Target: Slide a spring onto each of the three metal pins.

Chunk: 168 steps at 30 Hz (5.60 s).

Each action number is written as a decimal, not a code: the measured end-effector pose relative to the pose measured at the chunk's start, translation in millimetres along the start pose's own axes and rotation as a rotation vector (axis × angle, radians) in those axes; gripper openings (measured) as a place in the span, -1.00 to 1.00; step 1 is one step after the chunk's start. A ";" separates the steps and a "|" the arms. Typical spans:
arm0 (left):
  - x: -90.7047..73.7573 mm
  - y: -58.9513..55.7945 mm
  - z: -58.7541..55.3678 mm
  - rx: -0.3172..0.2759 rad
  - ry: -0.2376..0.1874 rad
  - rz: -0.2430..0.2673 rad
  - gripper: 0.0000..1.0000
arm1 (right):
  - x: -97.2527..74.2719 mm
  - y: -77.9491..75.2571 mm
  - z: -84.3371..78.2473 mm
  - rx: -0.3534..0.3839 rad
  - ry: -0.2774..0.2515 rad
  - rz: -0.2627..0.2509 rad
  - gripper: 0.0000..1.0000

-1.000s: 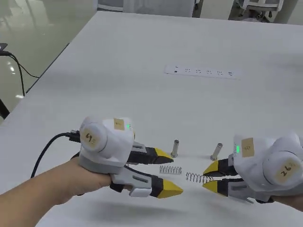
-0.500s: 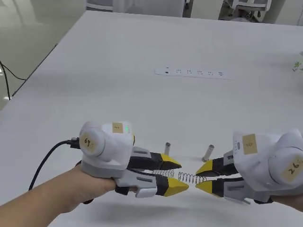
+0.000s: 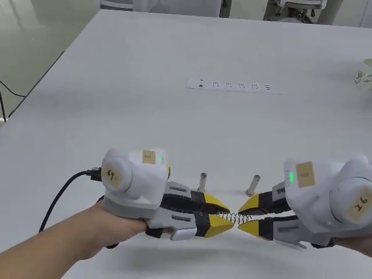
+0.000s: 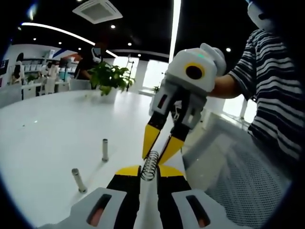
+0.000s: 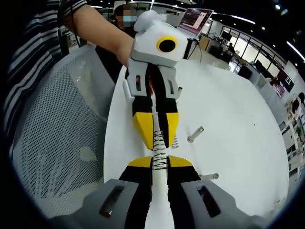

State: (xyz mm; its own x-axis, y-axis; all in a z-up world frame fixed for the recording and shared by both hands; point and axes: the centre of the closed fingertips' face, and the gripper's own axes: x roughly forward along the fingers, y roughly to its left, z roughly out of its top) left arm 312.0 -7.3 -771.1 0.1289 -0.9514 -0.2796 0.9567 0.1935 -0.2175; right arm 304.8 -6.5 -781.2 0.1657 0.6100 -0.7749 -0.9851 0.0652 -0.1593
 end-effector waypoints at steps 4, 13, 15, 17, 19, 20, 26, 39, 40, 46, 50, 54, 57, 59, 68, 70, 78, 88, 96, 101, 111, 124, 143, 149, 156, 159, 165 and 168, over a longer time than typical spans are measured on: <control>0.1 -3.3 -1.6 -0.002 0.007 -0.016 -0.93 | 1.0 2.0 -1.7 -0.002 0.004 0.006 -0.85; 0.7 -6.3 -2.1 0.017 0.014 -0.035 -0.95 | 1.4 5.3 -2.6 0.014 -0.007 0.018 -0.85; 0.2 -7.0 -2.4 0.021 0.015 -0.039 -0.95 | 1.5 6.4 -2.1 0.013 -0.011 0.018 -0.85; -0.2 -8.5 -3.1 0.025 0.019 -0.048 -0.95 | 2.0 8.1 -2.2 0.016 -0.015 0.024 -0.85; 0.0 -10.6 -4.6 0.025 0.027 -0.060 -0.95 | 3.1 10.7 -3.2 0.027 -0.020 0.038 -0.84; 0.3 -11.6 -5.2 0.026 0.030 -0.064 -0.95 | 3.4 11.3 -4.0 0.028 -0.021 0.041 -0.84; 0.2 -12.8 -6.0 0.027 0.032 -0.083 -0.96 | 4.6 16.1 -16.1 0.051 -0.007 0.052 -0.74; 0.1 -16.0 -5.1 0.040 0.033 -0.104 -0.96 | 3.5 16.0 -12.7 0.036 -0.028 0.053 -0.84; -0.1 -16.4 -5.3 0.039 0.033 -0.105 -0.96 | 3.5 16.2 -12.5 0.037 -0.028 0.054 -0.84; -1.6 -15.7 -7.6 0.045 0.038 -0.100 -0.95 | 1.7 15.6 -9.4 0.026 -0.030 0.044 -0.85; -0.7 -15.6 -13.5 0.057 0.061 -0.094 -0.95 | -3.3 15.4 -3.8 -0.010 -0.031 0.041 -0.86; 1.0 -15.9 -19.6 0.080 0.091 -0.083 -0.95 | -6.7 17.1 2.6 -0.044 -0.031 0.050 -0.86; 2.1 -16.2 -25.2 0.100 0.116 -0.079 -0.95 | -9.2 19.8 14.5 -0.041 -0.070 0.067 -0.85; 2.6 -18.3 -25.4 0.106 0.121 -0.085 -0.95 | -10.6 20.3 24.7 -0.023 -0.106 0.076 -0.85; 0.7 -14.2 -18.7 0.120 0.103 -0.056 -0.95 | -10.9 13.5 40.8 0.025 -0.178 0.054 -0.85; 0.7 -14.0 -16.4 0.116 0.095 -0.050 -0.95 | -11.2 11.8 43.3 0.037 -0.192 0.045 -0.85; 3.0 -16.8 -12.2 0.127 0.092 -0.049 -0.95 | -9.0 11.0 53.1 0.036 -0.231 0.016 -0.86; -3.7 -18.0 -14.1 0.130 0.119 -0.037 -0.92 | -8.8 14.7 56.5 0.011 -0.245 0.013 -0.87; -7.8 -15.5 -11.8 0.120 0.108 -0.022 -0.87 | -8.6 12.6 61.2 -0.007 -0.247 0.008 -0.87; -9.7 -11.0 -12.4 0.109 0.106 0.001 -0.78 | -8.5 11.7 60.8 -0.005 -0.248 0.004 -0.87; -23.6 -6.9 -11.4 0.048 0.075 0.036 -0.70 | -6.6 8.7 57.2 -0.004 -0.245 -0.011 -0.86; -35.7 -6.7 -17.1 0.030 0.079 0.056 -0.47 | -4.8 6.7 55.5 -0.015 -0.240 -0.027 -0.86; -78.0 -1.3 -34.4 -0.051 0.071 0.139 -0.05 | -8.5 -7.1 45.1 -0.005 -0.228 -0.082 -0.86; -96.3 2.8 -38.4 -0.108 0.046 0.193 0.06 | -12.4 -15.8 39.4 0.007 -0.223 -0.107 -0.86; -114.3 11.2 -38.3 -0.126 0.023 0.255 0.36 | -15.7 -22.1 34.4 0.017 -0.220 -0.132 -0.86; -119.0 10.7 -39.0 -0.117 0.027 0.265 0.44 | -17.1 -24.9 33.1 0.024 -0.221 -0.142 -0.86; -130.4 15.0 -44.7 -0.127 0.023 0.315 0.62 | -20.3 -30.3 29.8 0.041 -0.224 -0.159 -0.86; -135.4 19.3 -45.2 -0.143 0.012 0.343 0.78 | -21.1 -32.6 27.3 0.050 -0.222 -0.164 -0.86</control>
State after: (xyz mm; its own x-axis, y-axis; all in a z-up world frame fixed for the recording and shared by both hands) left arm 301.2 136.2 -779.7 0.4323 -0.8227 -0.3692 0.8121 0.5332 -0.2373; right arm 332.2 0.0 -742.9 0.3146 0.7460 -0.5869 -0.9478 0.2132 -0.2371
